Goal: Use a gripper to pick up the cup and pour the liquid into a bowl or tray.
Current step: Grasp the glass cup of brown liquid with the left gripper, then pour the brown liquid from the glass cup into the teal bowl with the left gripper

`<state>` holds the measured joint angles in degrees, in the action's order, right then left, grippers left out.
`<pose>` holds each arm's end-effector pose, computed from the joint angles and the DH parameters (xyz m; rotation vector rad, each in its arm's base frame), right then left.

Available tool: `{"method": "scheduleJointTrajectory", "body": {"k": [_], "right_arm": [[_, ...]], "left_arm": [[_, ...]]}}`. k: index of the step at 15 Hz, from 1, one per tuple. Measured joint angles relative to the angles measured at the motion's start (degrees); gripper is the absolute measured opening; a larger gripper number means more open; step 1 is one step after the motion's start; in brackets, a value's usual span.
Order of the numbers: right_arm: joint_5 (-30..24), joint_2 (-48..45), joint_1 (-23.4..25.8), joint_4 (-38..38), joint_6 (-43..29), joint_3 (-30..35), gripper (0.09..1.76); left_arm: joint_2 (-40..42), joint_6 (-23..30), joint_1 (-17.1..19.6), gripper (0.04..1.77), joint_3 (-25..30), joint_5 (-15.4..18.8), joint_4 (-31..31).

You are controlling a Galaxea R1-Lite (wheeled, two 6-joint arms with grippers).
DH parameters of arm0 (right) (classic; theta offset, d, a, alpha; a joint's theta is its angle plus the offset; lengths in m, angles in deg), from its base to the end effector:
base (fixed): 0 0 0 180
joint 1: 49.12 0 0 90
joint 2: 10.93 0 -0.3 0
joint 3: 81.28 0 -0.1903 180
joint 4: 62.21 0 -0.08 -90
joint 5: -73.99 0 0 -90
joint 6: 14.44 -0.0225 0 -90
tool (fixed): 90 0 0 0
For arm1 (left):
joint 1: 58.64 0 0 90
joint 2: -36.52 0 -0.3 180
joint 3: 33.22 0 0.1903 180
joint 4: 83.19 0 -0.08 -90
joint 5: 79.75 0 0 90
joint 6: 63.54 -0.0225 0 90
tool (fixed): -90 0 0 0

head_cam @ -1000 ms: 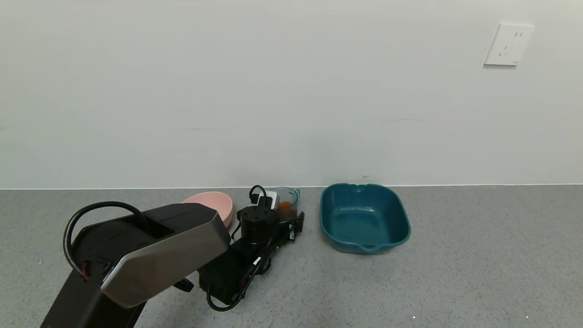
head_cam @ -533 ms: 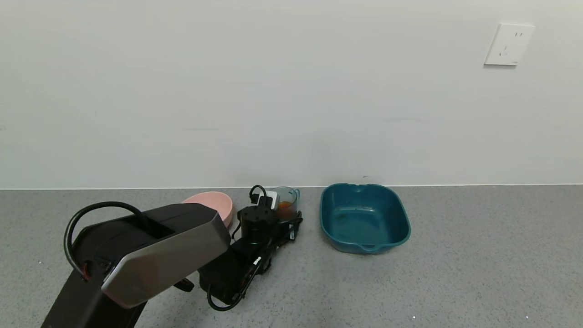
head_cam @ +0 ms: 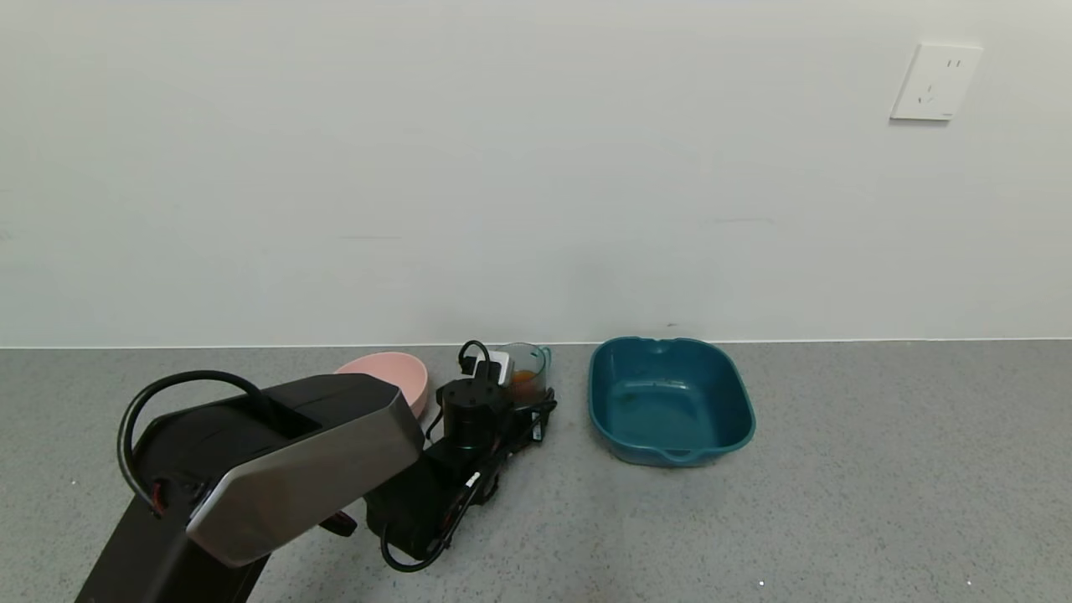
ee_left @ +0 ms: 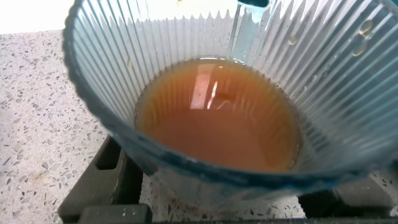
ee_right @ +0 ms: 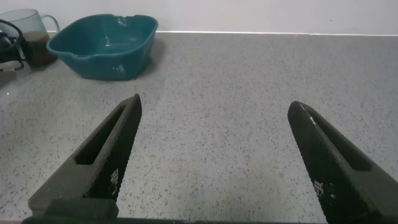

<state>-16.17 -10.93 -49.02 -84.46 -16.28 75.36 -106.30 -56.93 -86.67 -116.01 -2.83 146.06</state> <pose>-0.0228 0.0001 0.0774 0.0321 -0.0194 0.0014 0.3857 -0.1996 -0.0026 -0.0482 0.1914 -0.2495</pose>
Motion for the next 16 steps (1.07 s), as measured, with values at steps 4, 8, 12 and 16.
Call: {"method": "scheduleJointTrajectory", "body": {"k": [4, 8, 12, 16], "right_arm": [[0.0, 0.0, 0.0, -0.02, 0.02, 0.0, 1.71], [0.0, 0.0, 0.0, 0.0, 0.0, 0.0, 1.71], [-0.02, 0.0, 0.0, -0.02, 0.0, 0.0, 1.71], [0.0, 0.0, 0.0, 0.0, 0.0, 0.0, 1.71]], "left_arm": [[0.11, -0.07, 0.0, 1.32, 0.0, 0.0, -0.13], [1.74, -0.38, 0.02, 1.32, 0.07, -0.3, -1.79], [6.13, -0.74, -0.02, 1.32, -0.69, -0.41, -7.52], [10.05, -3.66, -0.48, 1.32, -4.01, -1.91, -12.95]]}}
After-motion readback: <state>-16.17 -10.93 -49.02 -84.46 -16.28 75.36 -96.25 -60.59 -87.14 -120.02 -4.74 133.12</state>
